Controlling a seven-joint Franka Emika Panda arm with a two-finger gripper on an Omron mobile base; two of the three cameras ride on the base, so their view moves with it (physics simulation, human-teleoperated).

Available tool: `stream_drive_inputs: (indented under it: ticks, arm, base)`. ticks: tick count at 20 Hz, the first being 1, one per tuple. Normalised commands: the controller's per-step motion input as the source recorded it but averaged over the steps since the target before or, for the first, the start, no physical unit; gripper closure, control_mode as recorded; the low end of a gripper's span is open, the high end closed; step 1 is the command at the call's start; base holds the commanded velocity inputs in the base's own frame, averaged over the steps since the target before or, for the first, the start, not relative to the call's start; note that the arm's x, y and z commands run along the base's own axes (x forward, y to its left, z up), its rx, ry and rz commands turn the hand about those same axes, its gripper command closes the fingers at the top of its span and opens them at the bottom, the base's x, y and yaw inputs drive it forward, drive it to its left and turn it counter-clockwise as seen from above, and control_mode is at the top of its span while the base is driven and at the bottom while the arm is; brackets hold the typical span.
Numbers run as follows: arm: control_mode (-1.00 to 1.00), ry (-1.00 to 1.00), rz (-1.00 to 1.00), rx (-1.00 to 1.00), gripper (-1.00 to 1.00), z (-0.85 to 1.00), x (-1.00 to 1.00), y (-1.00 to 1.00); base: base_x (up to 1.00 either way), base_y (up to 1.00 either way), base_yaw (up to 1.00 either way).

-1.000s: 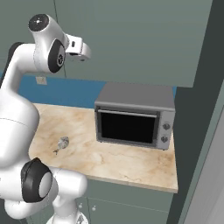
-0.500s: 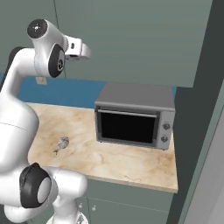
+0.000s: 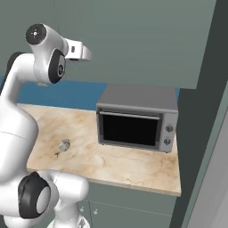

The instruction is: Retrieve the tupperware from the cabinet, then place the raw meat into the tupperware to avoid contamination.

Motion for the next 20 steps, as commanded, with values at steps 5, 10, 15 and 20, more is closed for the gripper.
stream_drive_inputs:
  ticks: [5, 10, 15, 20]
  arm:
    - [-1.0, 0.01, 0.0, 0.03, 1.0, 0.09, -0.66, -0.13]
    - [-1.0, 0.01, 0.0, 0.04, 1.0, 0.02, -0.86, -0.39]
    - [-1.0, -0.01, 0.0, 0.04, 1.0, -0.02, -0.92, -0.55]
    - [-1.0, -0.01, 0.03, 0.05, 1.0, 0.04, -0.77, -0.71]
  base:
    - [0.0, 0.0, 0.0]
    - [0.0, 0.0, 0.0]
    - [0.0, 0.0, 0.0]
    - [0.0, 0.0, 0.0]
